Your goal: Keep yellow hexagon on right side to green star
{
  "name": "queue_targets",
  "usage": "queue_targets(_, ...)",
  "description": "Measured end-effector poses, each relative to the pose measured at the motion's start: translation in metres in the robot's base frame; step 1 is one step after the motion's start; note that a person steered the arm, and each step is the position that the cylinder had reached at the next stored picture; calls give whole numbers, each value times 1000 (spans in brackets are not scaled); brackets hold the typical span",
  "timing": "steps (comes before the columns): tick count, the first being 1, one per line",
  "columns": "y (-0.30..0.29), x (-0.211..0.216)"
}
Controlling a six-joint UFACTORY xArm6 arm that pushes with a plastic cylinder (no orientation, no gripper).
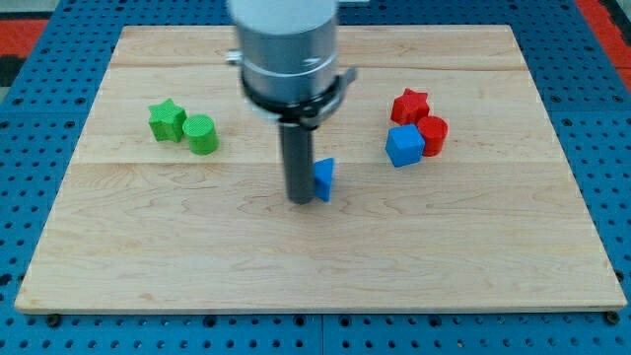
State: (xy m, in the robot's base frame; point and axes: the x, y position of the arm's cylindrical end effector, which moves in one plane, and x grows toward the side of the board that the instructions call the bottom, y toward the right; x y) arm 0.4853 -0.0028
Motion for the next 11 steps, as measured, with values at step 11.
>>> queue_targets(11,-74,-165)
